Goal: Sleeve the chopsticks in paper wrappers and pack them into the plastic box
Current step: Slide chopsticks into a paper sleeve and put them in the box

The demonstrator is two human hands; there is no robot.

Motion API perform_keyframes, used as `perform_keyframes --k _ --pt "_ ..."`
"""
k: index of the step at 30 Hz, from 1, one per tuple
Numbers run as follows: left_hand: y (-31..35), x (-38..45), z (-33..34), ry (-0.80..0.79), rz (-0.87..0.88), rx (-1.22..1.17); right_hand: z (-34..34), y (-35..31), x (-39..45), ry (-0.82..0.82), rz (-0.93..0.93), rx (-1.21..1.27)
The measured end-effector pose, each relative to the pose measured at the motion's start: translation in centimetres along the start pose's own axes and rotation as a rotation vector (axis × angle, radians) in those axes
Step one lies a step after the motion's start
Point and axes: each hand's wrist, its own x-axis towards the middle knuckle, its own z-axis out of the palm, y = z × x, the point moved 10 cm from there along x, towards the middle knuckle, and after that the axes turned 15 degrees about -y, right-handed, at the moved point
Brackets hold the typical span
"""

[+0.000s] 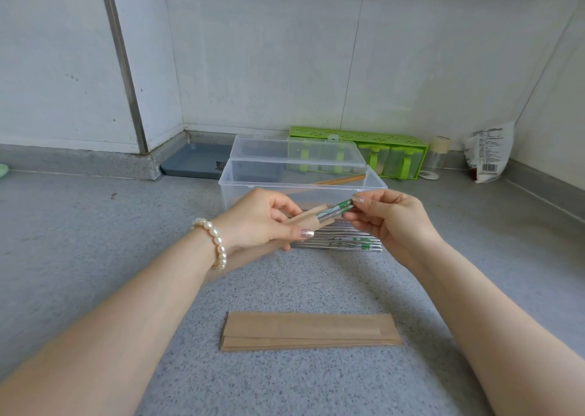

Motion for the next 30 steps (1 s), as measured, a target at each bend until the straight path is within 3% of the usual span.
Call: perform_keyframes --k 2,3,7,9,10,13,16,24,30 --pt "-0.2 -0.6 -1.1 0.018 -0.053 0.044 -1.3 -0.6 -0.2 0.072 -0.033 0.066" --pt "-0.1 -0.9 -2.5 0.104 -0.052 0.044 -2.2 -1.0 -0.4 0.117 -0.054 0.105" --pt "-0.6 -4.8 -9.7 0.721 0.126 -0.213 -4.9 -2.0 -1.1 0.276 -0.180 0.312" --pt "-0.8 -6.1 -11.3 0.912 0.180 -0.128 -5.7 -2.3 -1.5 0.343 -0.241 0.374" --pt "-0.4 -6.0 -11.1 0.930 0.164 0.008 -6.0 -2.3 -1.7 0.379 -0.261 0.387" --pt "0.6 -2.5 -7.7 0.671 0.102 0.476 -7.0 -2.0 -2.0 0.496 -0.256 0.359" --pt "-0.2 -0.1 -4.9 0.442 -0.034 0.733 -7.6 -1.8 -1.9 0.581 -0.150 0.166" --pt "-0.5 -0.2 -5.2 0.410 -0.056 0.665 -6.3 -3.9 0.5 0.575 0.037 -0.400" --pt "-0.4 -0.2 -5.2 0.418 -0.055 0.694 -2.3 -4.9 2.5 0.381 0.149 -1.291"
